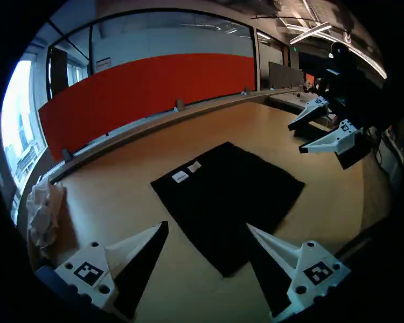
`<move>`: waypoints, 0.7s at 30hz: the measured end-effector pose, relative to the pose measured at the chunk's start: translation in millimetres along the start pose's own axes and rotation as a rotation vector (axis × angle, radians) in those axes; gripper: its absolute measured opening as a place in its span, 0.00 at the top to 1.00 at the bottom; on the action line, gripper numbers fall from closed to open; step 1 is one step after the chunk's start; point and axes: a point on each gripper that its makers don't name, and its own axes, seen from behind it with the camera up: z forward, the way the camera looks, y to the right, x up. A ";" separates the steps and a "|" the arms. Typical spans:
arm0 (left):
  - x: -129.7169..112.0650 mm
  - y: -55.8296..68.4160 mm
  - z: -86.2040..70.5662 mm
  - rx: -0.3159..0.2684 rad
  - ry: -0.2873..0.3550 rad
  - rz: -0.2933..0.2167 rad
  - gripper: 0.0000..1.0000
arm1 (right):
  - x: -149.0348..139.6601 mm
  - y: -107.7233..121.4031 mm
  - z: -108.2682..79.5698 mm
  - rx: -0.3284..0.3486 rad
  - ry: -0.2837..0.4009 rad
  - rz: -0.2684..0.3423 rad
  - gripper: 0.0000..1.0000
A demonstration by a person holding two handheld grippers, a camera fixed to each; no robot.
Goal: Fold towel
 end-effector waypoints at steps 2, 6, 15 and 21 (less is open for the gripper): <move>-7.1 2.8 4.3 -0.010 -0.014 0.003 0.04 | -7.5 -3.0 3.6 0.007 -0.014 0.002 0.01; -21.7 7.2 13.2 -0.028 -0.044 0.003 0.04 | -22.0 -8.9 9.7 0.020 -0.040 0.005 0.02; -45.6 15.1 30.8 -0.055 -0.095 0.007 0.04 | -55.3 -20.0 19.2 0.046 -0.102 0.004 0.01; -59.2 23.6 38.1 -0.078 -0.129 0.026 0.04 | -72.2 -22.9 23.3 0.057 -0.134 0.005 0.01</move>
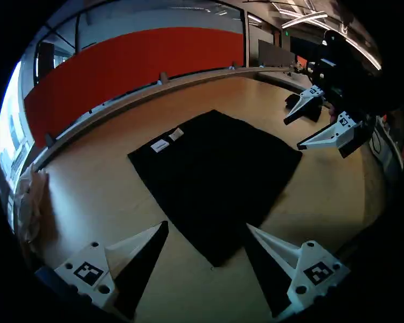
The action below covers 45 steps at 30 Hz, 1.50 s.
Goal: Fold towel
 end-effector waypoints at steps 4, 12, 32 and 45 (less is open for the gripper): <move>-10.3 4.5 4.1 -0.013 -0.030 0.001 0.04 | -11.6 -2.1 3.1 0.013 -0.027 -0.006 0.01; -32.3 9.8 10.7 -0.028 -0.093 -0.006 0.04 | -31.9 -3.3 6.9 0.035 -0.076 -0.008 0.01; -43.2 15.9 17.1 -0.060 -0.145 -0.011 0.05 | -52.7 -3.9 7.1 0.080 -0.140 0.016 0.05; -43.8 16.6 17.0 -0.050 -0.153 -0.017 0.06 | -55.2 -3.8 5.9 0.089 -0.138 0.027 0.14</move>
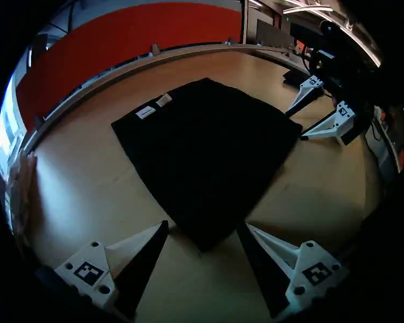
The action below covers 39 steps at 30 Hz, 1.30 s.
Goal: Fold towel
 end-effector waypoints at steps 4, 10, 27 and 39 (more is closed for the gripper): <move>-0.8 0.5 0.0 0.003 -0.003 -0.006 0.07 | 0.2 -2.0 -0.3 0.004 0.002 -0.005 0.21; -0.6 4.2 0.3 -0.005 -0.011 0.005 0.18 | 0.3 -2.7 -0.4 0.007 0.001 -0.004 0.26; 0.8 12.9 1.2 -0.012 -0.040 0.005 0.62 | 0.4 1.3 -0.5 0.003 -0.006 0.009 0.75; 10.8 12.2 1.9 -0.002 -0.042 -0.039 0.88 | 3.5 -2.4 -3.0 0.007 -0.003 0.013 0.86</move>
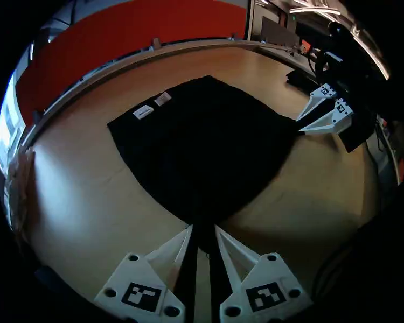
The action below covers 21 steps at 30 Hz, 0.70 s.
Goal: Fold towel
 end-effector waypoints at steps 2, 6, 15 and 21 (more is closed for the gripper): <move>4.4 0.0 -2.6 0.004 0.010 -0.003 0.88 | 3.3 0.1 -3.3 -0.006 0.009 -0.002 0.86; 14.4 -1.5 -11.5 0.013 0.028 -0.011 0.88 | 13.5 -0.6 -11.8 -0.010 0.032 0.002 0.86; 33.6 -5.4 -39.6 0.032 0.056 -0.039 0.88 | 39.0 -6.8 -34.8 -0.014 0.079 -0.007 0.86; 42.1 -2.1 -57.6 0.045 0.064 -0.031 0.88 | 55.0 -9.9 -52.8 -0.014 0.101 -0.010 0.86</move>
